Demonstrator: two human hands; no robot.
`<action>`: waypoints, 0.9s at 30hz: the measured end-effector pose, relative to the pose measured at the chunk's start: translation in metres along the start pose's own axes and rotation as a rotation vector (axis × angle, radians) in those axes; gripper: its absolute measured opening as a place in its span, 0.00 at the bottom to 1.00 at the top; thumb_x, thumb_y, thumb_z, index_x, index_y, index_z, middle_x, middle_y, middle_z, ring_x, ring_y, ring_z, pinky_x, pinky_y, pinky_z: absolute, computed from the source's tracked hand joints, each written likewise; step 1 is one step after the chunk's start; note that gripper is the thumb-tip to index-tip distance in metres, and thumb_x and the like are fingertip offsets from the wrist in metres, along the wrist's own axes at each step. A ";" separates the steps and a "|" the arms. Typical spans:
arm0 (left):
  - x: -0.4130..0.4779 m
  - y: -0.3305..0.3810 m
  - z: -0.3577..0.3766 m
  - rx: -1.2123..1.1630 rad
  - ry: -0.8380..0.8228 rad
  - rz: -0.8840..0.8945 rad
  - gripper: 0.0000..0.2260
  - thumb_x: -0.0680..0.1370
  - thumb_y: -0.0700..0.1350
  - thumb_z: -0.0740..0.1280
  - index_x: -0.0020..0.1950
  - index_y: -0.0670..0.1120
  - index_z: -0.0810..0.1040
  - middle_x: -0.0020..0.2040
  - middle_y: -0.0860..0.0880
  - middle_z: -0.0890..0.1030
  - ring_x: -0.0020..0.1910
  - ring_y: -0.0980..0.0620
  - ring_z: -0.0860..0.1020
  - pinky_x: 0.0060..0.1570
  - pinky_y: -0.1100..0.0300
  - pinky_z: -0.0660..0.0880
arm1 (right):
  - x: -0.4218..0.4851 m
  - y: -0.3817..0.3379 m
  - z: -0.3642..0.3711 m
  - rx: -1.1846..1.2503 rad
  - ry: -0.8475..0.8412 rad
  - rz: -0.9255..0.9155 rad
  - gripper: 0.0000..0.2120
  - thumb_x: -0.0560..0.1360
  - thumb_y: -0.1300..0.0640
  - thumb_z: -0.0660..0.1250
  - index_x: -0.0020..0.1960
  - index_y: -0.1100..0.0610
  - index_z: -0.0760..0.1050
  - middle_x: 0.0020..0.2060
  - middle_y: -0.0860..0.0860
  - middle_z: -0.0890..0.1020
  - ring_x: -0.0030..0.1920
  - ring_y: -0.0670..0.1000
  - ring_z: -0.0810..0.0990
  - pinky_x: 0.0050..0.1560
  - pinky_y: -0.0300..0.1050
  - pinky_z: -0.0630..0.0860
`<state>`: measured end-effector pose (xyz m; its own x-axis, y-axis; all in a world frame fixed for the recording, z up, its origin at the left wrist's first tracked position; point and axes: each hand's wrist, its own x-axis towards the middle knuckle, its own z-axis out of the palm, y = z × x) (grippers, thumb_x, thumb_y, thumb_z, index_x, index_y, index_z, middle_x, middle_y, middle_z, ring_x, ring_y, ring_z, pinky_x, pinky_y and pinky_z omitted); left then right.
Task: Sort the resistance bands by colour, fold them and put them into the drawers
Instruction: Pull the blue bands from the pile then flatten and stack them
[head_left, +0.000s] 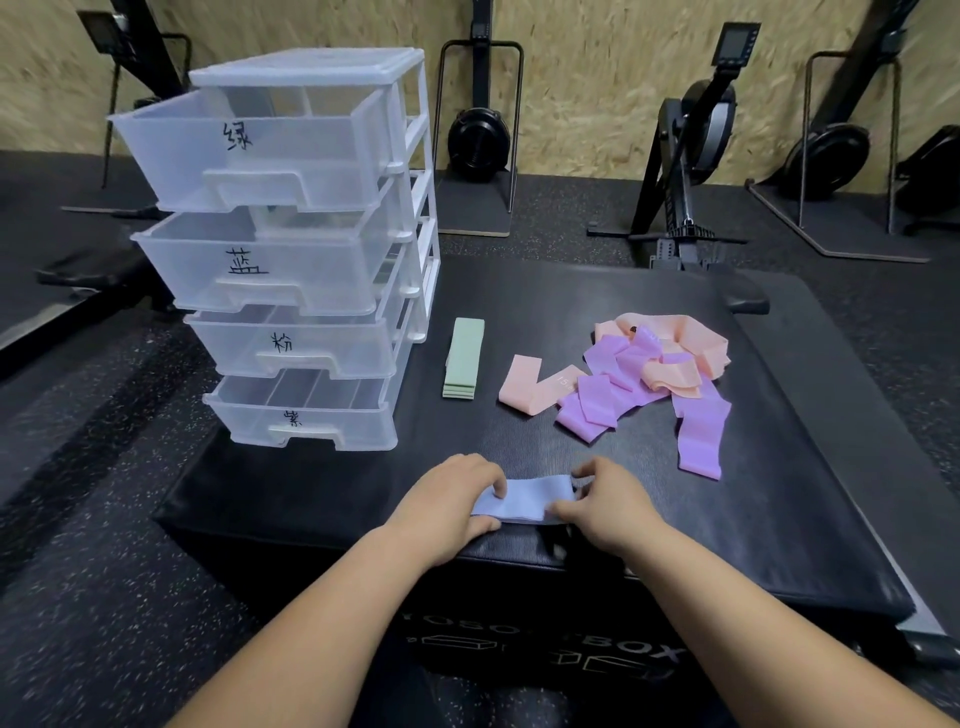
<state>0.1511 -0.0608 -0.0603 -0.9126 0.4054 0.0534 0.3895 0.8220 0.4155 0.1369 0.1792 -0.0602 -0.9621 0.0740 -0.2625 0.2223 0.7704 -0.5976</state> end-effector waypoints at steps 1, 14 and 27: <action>-0.001 0.001 0.000 -0.003 0.002 -0.010 0.15 0.78 0.54 0.75 0.59 0.56 0.74 0.60 0.59 0.75 0.59 0.54 0.72 0.61 0.55 0.72 | -0.001 -0.004 0.000 0.020 0.018 -0.004 0.22 0.65 0.48 0.80 0.55 0.51 0.78 0.45 0.48 0.85 0.47 0.52 0.84 0.48 0.47 0.79; 0.004 -0.003 -0.017 -0.527 0.136 -0.330 0.09 0.78 0.46 0.69 0.51 0.57 0.70 0.48 0.57 0.80 0.47 0.52 0.78 0.52 0.51 0.76 | 0.010 -0.073 -0.033 0.248 -0.035 -0.469 0.18 0.70 0.65 0.69 0.52 0.46 0.83 0.42 0.42 0.85 0.39 0.42 0.78 0.41 0.35 0.76; 0.014 -0.024 -0.022 -0.805 0.375 -0.714 0.09 0.78 0.45 0.75 0.52 0.53 0.76 0.50 0.53 0.83 0.49 0.54 0.82 0.47 0.58 0.80 | 0.099 -0.111 0.036 0.352 -0.041 -0.341 0.21 0.74 0.65 0.73 0.65 0.52 0.81 0.55 0.49 0.84 0.54 0.53 0.84 0.61 0.54 0.82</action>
<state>0.1264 -0.0837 -0.0494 -0.9260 -0.3087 -0.2174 -0.3036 0.2665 0.9148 0.0222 0.0785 -0.0468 -0.9839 -0.1756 -0.0325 -0.0578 0.4854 -0.8724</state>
